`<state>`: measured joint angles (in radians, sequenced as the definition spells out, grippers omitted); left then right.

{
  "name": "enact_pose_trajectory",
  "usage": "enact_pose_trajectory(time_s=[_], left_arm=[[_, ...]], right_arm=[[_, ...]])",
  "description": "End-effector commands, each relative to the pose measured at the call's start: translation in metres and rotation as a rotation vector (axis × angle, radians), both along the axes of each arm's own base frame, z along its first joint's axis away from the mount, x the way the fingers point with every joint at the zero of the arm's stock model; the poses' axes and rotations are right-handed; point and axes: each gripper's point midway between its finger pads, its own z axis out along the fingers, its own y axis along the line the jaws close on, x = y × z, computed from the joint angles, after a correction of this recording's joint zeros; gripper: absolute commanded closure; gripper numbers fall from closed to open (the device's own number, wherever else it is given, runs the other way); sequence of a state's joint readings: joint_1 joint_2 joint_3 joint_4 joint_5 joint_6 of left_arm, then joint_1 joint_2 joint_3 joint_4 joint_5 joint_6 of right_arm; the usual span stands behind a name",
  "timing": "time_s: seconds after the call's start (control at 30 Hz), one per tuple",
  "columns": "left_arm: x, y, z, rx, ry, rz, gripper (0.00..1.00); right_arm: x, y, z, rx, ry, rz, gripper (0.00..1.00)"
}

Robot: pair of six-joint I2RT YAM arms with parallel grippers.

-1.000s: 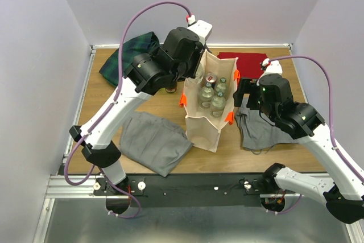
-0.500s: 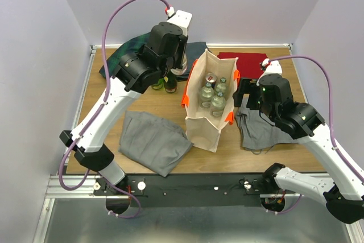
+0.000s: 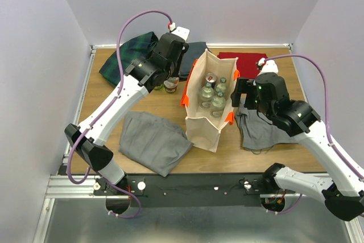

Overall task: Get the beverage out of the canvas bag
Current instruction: Place the drink at the center of the board.

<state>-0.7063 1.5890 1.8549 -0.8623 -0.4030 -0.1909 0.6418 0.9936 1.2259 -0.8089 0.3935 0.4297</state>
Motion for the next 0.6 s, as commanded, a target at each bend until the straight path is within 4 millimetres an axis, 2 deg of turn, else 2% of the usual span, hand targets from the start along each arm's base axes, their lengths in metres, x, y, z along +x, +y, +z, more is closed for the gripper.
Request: enact_pose_trajectory(time_s=[0.0, 0.23, 0.57], left_arm=[[0.01, -0.014, 0.069, -0.197, -0.209, -0.045, 1.0], [0.016, -0.036, 0.054, -0.209, -0.187, -0.132, 1.0], [0.035, -0.055, 0.014, -0.177, -0.137, -0.162, 1.0]], right_arm=[[0.004, 0.012, 0.009, 0.039, 0.001, 0.021, 0.0], [0.003, 0.011, 0.006, 0.047, 0.011, 0.006, 0.0], [0.005, 0.011, 0.007, 0.04, 0.015, -0.006, 0.0]])
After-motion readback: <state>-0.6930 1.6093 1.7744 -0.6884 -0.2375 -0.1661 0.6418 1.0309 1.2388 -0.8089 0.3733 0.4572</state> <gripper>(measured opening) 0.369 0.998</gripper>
